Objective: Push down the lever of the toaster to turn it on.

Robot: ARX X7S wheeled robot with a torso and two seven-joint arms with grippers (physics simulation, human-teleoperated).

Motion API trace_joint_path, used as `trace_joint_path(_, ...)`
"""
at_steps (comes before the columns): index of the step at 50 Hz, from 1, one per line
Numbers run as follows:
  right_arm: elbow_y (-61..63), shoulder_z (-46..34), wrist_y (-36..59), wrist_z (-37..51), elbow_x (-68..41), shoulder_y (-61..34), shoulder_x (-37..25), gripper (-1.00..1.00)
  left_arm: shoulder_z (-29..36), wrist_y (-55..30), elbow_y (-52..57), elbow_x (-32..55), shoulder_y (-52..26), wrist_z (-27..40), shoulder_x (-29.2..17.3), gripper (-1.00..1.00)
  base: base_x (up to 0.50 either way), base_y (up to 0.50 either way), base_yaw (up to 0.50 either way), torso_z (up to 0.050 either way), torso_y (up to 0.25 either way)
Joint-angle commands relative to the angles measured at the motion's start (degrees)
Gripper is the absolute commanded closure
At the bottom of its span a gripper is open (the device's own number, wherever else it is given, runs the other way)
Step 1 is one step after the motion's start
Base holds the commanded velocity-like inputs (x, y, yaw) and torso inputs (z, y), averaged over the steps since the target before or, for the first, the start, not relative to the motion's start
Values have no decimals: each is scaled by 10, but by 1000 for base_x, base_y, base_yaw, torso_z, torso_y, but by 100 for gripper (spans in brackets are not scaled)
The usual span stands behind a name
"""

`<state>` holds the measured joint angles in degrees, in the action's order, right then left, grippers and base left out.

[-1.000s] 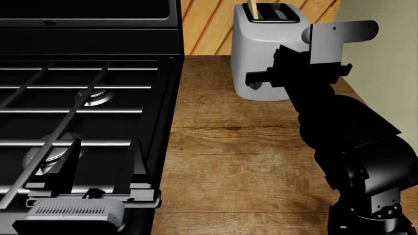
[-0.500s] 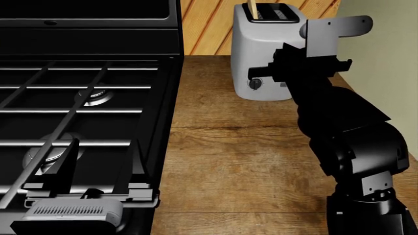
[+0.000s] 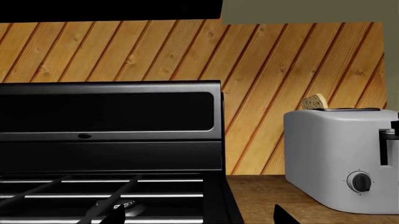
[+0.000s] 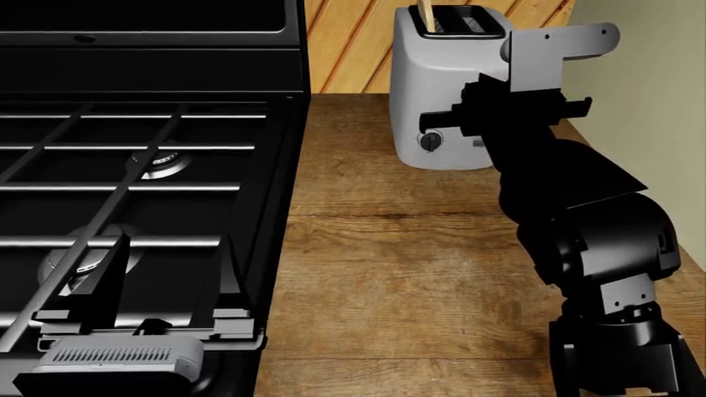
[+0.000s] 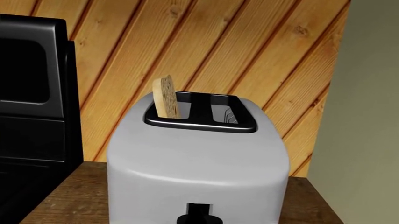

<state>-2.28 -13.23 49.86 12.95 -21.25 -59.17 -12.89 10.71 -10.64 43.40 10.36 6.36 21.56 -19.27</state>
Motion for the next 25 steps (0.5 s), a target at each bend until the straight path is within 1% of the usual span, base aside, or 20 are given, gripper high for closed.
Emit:
trace_joint_path(1, -12, -5, -6, -1, 0, -2, 2, 100, -4, -2, -20, 9, 4, 3, -5, -100, 0, 0, 0, 0, 0)
trace_joint_path(25, -47, -13, -23, -3, 3, -3, -1, 100, 1, -4, -19, 8, 3, 9, -8, -100, 0, 0, 0, -1, 0)
